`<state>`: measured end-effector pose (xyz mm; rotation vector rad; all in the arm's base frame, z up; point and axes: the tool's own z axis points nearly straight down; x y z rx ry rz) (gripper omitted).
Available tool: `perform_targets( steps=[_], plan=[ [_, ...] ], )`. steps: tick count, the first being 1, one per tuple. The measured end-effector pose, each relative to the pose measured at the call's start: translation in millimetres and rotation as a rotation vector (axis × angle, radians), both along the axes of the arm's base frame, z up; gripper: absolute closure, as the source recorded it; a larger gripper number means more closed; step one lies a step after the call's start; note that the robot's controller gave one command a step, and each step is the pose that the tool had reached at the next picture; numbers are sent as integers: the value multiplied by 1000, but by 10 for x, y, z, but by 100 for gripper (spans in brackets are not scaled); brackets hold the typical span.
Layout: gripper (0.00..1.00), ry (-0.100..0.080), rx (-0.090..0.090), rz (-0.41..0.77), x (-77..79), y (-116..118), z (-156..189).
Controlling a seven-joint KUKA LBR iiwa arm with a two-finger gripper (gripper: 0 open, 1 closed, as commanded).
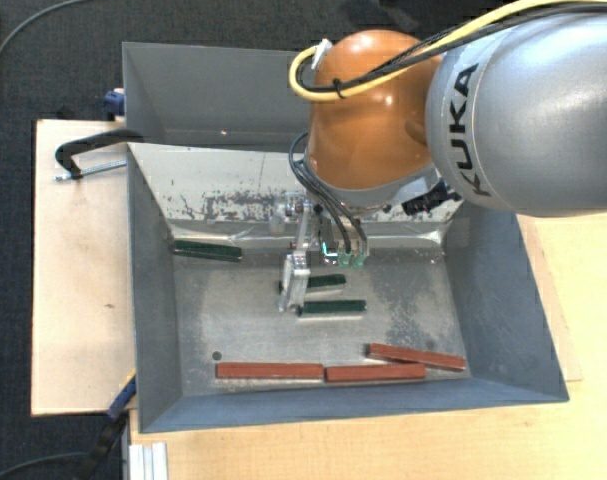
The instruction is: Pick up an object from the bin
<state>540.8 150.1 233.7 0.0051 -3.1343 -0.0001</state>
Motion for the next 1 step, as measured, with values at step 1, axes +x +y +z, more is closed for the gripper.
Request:
perform_targets(
  steps=[1],
  plan=[
    [0, 3, -1, 41, -457, -540, -1530]
  ],
)
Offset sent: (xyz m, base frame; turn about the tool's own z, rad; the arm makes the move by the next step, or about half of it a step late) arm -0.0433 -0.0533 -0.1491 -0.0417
